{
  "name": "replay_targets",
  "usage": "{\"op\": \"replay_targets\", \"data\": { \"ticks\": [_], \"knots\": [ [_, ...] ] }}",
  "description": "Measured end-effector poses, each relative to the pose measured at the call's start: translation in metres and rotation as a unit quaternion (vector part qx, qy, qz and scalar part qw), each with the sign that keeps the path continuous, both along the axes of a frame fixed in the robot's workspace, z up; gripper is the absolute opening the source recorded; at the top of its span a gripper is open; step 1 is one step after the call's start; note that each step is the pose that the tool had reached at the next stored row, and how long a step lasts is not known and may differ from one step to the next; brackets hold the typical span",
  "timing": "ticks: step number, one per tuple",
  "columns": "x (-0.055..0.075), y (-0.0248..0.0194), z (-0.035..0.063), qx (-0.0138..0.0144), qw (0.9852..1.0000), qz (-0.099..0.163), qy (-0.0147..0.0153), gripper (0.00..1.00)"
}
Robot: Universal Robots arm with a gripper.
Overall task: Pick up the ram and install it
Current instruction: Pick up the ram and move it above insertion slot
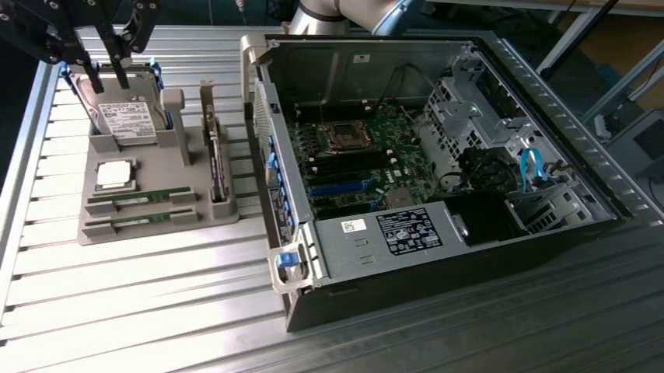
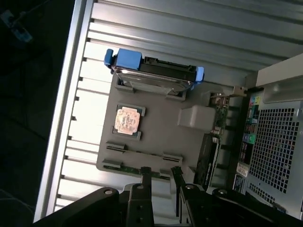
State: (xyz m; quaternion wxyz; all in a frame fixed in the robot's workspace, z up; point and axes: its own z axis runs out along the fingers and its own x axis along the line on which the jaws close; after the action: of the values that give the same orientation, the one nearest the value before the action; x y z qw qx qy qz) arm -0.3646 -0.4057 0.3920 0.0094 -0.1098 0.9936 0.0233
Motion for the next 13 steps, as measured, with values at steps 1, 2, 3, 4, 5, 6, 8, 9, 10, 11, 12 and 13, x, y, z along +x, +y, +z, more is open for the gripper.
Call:
{"op": "replay_targets", "data": {
  "ticks": [1, 2, 3, 4, 5, 6, 8, 9, 10, 11, 12, 13],
  "knots": [
    [0.0, 0.0, 0.0, 0.0, 0.9999, 0.012, 0.0, 0.3],
    [0.0, 0.0, 0.0, 0.0, 0.9998, 0.022, 0.0, 0.3],
    [0.0, 0.0, 0.0, 0.0, 0.9995, 0.032, 0.0, 0.3],
    [0.0, 0.0, 0.0, 0.0, 0.9992, 0.04, 0.0, 0.3],
    [0.0, 0.0, -0.0001, 0.0, 0.9988, 0.05, 0.0, 0.3],
    [0.0, 0.0, -0.0001, 0.0, 0.9983, 0.058, 0.0, 0.3],
    [0.0, 0.0, -0.0001, 0.0, 0.9968, 0.08, 0.0, 0.3],
    [0.0, 0.0, -0.0001, 0.0, 0.9961, 0.088, -0.0001, 0.3],
    [0.0, 0.0, 0.0, 0.0, 0.9952, 0.098, 0.0, 0.3],
    [0.0, 0.0, -0.0001, 0.0, 0.9942, 0.107, 0.0, 0.3],
    [0.0, 0.0, -0.0001, 0.0, 0.9932, 0.117, 0.0, 0.3],
    [0.0, 0.0, -0.0001, 0.0, 0.9907, 0.136, -0.0001, 0.3]
  ]
}}
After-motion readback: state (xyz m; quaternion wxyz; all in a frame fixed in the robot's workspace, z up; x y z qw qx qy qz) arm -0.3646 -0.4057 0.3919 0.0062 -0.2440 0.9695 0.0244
